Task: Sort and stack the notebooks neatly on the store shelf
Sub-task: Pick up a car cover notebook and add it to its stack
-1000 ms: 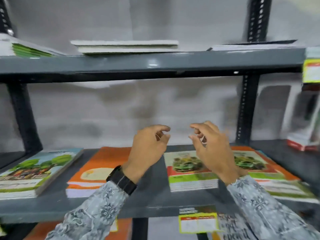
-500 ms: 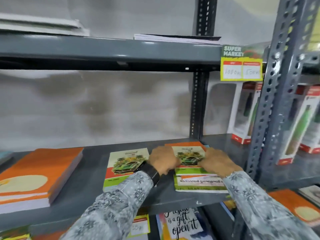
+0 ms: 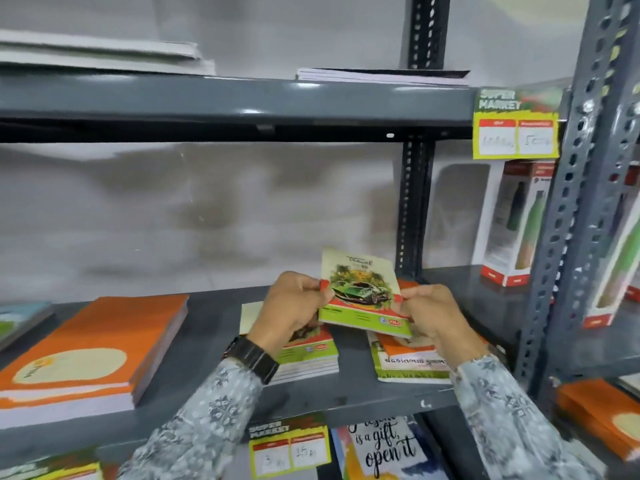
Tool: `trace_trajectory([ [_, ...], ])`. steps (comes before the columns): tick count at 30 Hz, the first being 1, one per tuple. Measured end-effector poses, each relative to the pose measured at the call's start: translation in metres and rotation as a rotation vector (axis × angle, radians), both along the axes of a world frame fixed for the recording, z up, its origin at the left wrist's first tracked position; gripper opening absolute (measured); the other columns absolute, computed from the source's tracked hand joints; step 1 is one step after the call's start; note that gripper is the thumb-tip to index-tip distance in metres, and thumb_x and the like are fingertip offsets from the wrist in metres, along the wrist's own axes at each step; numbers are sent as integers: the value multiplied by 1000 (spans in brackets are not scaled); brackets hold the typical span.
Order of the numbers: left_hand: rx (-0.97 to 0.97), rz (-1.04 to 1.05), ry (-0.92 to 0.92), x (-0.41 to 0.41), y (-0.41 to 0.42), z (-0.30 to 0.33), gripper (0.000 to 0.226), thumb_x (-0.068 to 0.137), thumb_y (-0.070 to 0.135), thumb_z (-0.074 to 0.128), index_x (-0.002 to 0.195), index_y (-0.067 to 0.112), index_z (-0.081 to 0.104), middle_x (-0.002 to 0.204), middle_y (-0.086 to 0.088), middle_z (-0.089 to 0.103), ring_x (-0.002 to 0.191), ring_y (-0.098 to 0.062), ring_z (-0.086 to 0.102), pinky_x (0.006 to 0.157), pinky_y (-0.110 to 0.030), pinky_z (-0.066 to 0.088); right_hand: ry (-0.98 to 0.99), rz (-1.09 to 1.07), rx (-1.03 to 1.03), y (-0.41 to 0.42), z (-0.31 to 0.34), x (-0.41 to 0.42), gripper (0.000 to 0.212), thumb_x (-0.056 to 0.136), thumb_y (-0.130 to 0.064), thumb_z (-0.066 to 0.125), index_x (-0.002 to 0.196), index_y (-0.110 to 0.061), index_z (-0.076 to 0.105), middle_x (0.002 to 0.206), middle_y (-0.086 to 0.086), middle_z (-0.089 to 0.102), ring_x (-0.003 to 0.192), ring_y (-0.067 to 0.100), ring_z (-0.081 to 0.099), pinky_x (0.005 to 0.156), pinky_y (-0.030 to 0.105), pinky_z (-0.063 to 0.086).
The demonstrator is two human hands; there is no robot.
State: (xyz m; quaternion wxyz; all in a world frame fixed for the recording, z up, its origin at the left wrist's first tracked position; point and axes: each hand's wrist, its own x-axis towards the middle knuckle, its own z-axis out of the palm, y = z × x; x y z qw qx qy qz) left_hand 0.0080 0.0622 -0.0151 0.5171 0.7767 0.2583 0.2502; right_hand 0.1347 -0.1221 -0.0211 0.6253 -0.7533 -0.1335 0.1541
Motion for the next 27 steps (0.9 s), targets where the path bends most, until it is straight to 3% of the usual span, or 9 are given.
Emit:
trace_trajectory([
  [2,-11,46,-42,-30,21,-3,8,88,21,80,93,14,81,91,-14,82,73,-27,75,76,-47,66,-48,60,65,21,0,-23,10,81,6,76,79,-4,74,81,15,80,66,21,75,67,34,59],
  [7,38,141,-3,-87,55,-20,10,88,24,79,94,17,83,84,-1,83,76,-22,79,78,-44,65,-78,195,87,61,-9,-61,21,76,10,80,80,-10,75,68,-1,79,66,13,74,60,22,54],
  [10,115,196,71,-104,58,-29,17,88,28,79,99,16,85,82,0,83,61,-15,73,62,-31,61,-97,214,2,72,-16,-71,25,75,10,80,75,-13,73,68,-2,77,70,15,73,61,25,53],
  [13,212,221,187,-109,58,-39,22,83,44,78,82,23,85,70,0,80,67,-22,76,74,-41,63,-168,204,-135,79,-21,-73,14,75,0,83,75,-12,76,75,3,80,79,20,77,78,37,62],
  [18,252,233,294,-111,57,-40,28,86,50,75,83,23,85,67,1,79,57,-16,72,75,-36,64,-240,244,-230,77,-16,-75,11,80,-7,82,80,-14,74,82,-1,78,75,9,71,70,27,57],
  [20,326,245,322,-112,55,-33,32,84,54,74,95,25,84,77,4,81,66,-12,72,77,-34,61,-267,254,-182,72,-16,-73,17,84,-9,80,85,-21,69,85,-7,73,79,6,68,75,27,54],
  [23,497,307,239,-107,38,-16,43,87,54,71,120,27,77,105,6,81,97,-13,74,92,-32,56,-367,161,-107,57,-17,-61,32,85,-16,79,116,-20,72,92,-7,70,89,11,67,83,29,50],
  [27,493,162,128,-73,-11,7,23,90,44,71,105,30,82,94,14,78,85,-7,70,82,-24,51,-453,21,-152,15,-10,-28,29,88,-16,75,117,-17,75,92,-5,73,89,15,69,85,29,52],
])
